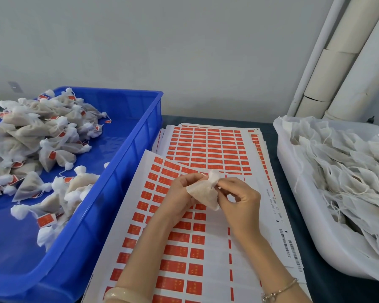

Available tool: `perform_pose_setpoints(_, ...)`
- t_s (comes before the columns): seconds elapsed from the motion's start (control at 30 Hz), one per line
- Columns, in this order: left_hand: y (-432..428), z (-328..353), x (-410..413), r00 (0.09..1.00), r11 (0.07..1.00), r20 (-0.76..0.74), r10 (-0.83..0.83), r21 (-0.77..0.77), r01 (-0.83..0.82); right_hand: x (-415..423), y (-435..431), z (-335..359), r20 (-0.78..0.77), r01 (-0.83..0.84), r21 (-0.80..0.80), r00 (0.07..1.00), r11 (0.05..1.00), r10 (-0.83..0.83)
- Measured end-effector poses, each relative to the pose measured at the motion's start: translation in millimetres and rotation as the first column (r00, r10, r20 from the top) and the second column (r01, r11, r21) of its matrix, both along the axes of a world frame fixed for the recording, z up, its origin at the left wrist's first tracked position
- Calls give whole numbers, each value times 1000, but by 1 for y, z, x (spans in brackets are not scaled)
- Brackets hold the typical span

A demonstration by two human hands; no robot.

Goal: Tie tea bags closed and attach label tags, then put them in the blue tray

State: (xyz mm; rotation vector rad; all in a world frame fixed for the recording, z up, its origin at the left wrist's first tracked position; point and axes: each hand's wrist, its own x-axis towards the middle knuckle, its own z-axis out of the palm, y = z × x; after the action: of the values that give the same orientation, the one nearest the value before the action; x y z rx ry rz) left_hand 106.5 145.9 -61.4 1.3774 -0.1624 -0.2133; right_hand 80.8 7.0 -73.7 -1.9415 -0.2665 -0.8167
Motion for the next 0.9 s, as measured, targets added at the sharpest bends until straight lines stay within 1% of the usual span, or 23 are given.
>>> perform_pose_setpoints(0.17,-2,-1,-1,999,996,45,24,84,-27,2,-3,3,-89,-58,35,994,998,61)
perform_pose_setpoints(0.27,-2,-2,-2,997,989,74,37,143,-48,2,-3,4,-125,-83,-2,989,997,82)
perform_pose_setpoints(0.33,-2,-3,-2,996,987,86,27,155,-40,2,-2,3,-163,-97,-27,982,995,91)
perform_pose_setpoints(0.47,-3,-6,-2,992,974,108,58,214,-80,4,1,-2,-211,-81,-97,976,992,59)
perform_pose_setpoints(0.5,-4,-6,-2,993,972,91,73,216,-91,4,2,-3,-213,-76,-120,976,990,49)
perform_pose_setpoints(0.57,-5,-3,0,995,976,11,100,193,-100,4,2,-6,-228,-69,-162,973,984,31)
perform_pose_setpoints(0.63,-7,2,4,993,983,-78,89,167,-75,5,2,-8,-260,-74,-166,965,983,29)
perform_pose_setpoints(0.67,-7,3,5,993,989,-97,74,138,-61,5,1,-8,-278,-78,-157,960,985,32)
perform_pose_setpoints(0.7,-7,5,4,994,993,-88,62,111,-52,5,2,-8,-287,-82,-150,957,985,36)
perform_pose_setpoints(0.73,-7,4,3,997,993,-48,55,109,-50,5,2,-8,-286,-87,-150,957,985,41)
perform_pose_setpoints(0.83,-7,0,-2,989,973,147,0,230,-34,3,3,-9,-278,-115,-163,958,980,66)
perform_pose_setpoints(0.9,-8,-1,-2,974,966,227,-12,255,-47,3,1,-11,-284,-145,-169,954,975,92)
